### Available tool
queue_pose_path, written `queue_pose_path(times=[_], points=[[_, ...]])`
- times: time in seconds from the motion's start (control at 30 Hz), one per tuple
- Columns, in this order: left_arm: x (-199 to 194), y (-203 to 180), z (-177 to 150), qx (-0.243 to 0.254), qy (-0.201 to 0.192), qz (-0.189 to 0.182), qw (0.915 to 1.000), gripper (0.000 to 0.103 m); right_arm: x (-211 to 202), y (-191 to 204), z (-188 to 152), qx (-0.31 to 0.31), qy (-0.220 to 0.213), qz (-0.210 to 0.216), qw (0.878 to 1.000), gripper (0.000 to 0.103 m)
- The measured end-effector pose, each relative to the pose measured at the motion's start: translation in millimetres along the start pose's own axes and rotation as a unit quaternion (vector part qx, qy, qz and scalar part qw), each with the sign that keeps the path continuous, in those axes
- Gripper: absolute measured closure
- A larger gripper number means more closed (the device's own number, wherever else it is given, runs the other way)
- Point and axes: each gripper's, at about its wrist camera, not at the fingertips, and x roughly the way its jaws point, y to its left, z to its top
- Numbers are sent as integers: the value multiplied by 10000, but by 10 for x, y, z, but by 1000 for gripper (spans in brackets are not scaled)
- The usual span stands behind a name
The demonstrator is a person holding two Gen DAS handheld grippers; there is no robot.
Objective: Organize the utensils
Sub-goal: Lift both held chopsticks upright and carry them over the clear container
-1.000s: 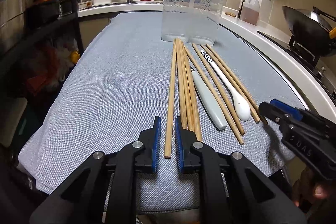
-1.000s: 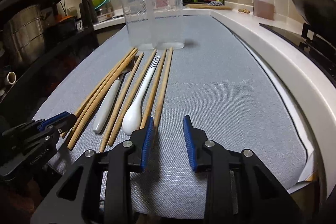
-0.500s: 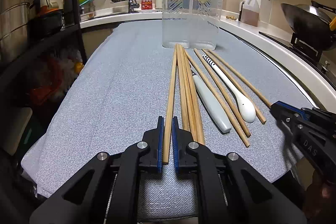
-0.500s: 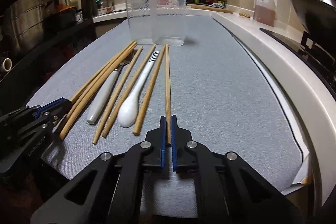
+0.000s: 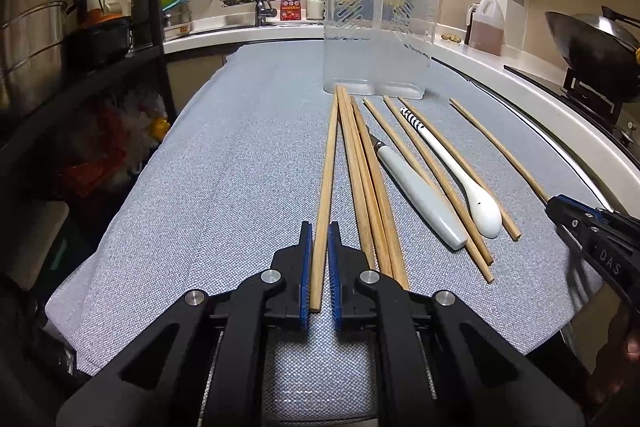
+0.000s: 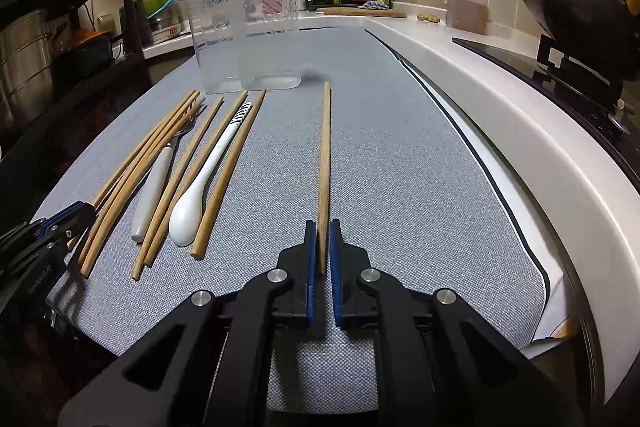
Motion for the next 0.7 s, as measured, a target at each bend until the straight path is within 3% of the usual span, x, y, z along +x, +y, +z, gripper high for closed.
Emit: queue_pose_path(times=[0.33, 0.7], points=[[7, -1, 4, 24, -18, -26, 10000, 95, -38, -3, 27, -30, -102, -83, 9999, 98], [-317, 36, 126, -24, -506, -100, 9987, 96, -528, 65, 269, -265, -872, -237, 9956, 98]])
